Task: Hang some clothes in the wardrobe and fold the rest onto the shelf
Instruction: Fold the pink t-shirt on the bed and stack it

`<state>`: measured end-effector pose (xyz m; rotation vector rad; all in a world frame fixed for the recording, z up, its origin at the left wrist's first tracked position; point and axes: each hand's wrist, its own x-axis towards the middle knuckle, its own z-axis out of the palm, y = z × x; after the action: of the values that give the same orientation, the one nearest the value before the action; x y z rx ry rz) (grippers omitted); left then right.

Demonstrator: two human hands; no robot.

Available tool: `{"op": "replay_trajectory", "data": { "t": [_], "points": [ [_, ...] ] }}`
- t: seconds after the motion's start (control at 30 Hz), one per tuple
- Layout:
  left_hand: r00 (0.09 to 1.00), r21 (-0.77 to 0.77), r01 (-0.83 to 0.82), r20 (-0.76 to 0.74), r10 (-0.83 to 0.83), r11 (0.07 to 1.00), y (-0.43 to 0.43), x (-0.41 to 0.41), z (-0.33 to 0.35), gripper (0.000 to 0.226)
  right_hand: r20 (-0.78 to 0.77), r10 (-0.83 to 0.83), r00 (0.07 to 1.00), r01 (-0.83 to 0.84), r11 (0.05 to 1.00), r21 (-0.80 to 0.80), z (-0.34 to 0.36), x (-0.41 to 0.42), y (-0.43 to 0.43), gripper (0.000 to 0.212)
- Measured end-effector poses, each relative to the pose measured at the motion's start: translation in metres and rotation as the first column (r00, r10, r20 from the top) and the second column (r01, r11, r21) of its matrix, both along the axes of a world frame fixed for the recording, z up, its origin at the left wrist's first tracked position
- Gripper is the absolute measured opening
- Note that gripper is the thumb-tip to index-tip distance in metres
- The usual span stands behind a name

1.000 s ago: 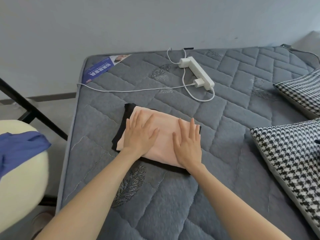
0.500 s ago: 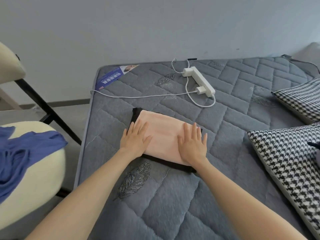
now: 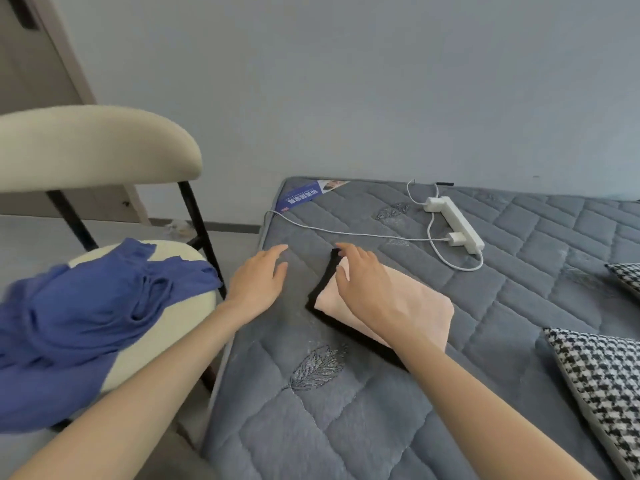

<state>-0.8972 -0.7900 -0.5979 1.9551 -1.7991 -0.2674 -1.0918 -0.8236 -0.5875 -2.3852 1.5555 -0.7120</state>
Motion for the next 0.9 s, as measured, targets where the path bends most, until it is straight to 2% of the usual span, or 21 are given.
{"op": "replay_trajectory", "data": {
  "t": [0.3,0.5,0.77,0.9],
  "points": [
    [0.949,-0.041,-0.308,-0.087,0.304,0.95,0.116,0.121,0.008,0.039,0.025,0.311,0.95,-0.312,0.947,0.074,0.002,0.134,0.043,0.037],
    [0.877,0.046,-0.468,-0.097,0.47,0.883,0.189,0.184,-0.006,0.042,0.012,0.458,0.889,-0.454,0.876,0.163,-0.016,0.219,0.071,0.037],
    [0.783,0.09,-0.592,-0.17,0.598,0.801,0.229,0.25,-0.022,0.044,0.063,0.498,0.865,-0.476,0.774,0.417,-0.069,0.311,0.085,0.034],
    [0.775,0.098,-0.584,-0.23,0.589,0.806,0.236,0.275,-0.035,0.046,0.072,0.453,0.889,-0.416,0.731,0.541,-0.102,0.347,0.074,0.01]
  ]
}}
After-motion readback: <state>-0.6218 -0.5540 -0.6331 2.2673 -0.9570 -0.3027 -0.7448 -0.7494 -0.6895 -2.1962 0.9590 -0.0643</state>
